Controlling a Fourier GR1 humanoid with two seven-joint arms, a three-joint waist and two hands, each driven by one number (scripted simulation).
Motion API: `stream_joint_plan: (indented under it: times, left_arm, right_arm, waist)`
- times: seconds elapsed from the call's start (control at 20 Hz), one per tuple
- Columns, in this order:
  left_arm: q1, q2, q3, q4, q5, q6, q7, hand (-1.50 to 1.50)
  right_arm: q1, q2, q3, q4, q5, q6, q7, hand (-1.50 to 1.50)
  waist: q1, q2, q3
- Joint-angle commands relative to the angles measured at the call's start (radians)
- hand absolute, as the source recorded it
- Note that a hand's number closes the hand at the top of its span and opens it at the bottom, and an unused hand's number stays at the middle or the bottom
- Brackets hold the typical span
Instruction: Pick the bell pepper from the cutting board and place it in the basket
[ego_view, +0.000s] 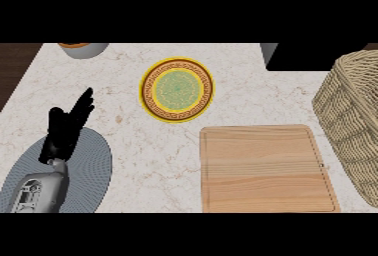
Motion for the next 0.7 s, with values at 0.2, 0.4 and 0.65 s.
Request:
stream_joint_plan:
  times: [0.2, 0.4, 0.65]
  left_arm:
    - [0.011, -0.014, -0.011, -0.034, -0.004, 0.005, 0.043, 0.00]
    - [-0.013, 0.004, -0.002, -0.027, -0.013, 0.007, 0.047, 0.00]
    - [-0.011, -0.023, -0.012, -0.013, -0.026, 0.030, 0.032, 0.00]
  right_arm:
    - [0.010, -0.155, -0.187, 0.151, -0.088, -0.047, 0.012, -1.50]
    - [0.129, -0.200, -0.303, 0.173, -0.197, 0.039, -0.025, -1.50]
    - [0.190, -0.382, -0.399, 0.451, -0.247, 0.120, -0.188, -1.50]
  waist:
    - [0.002, 0.001, 0.001]
    - [-0.012, -0.001, 0.000]
    - [-0.004, 0.001, 0.002]
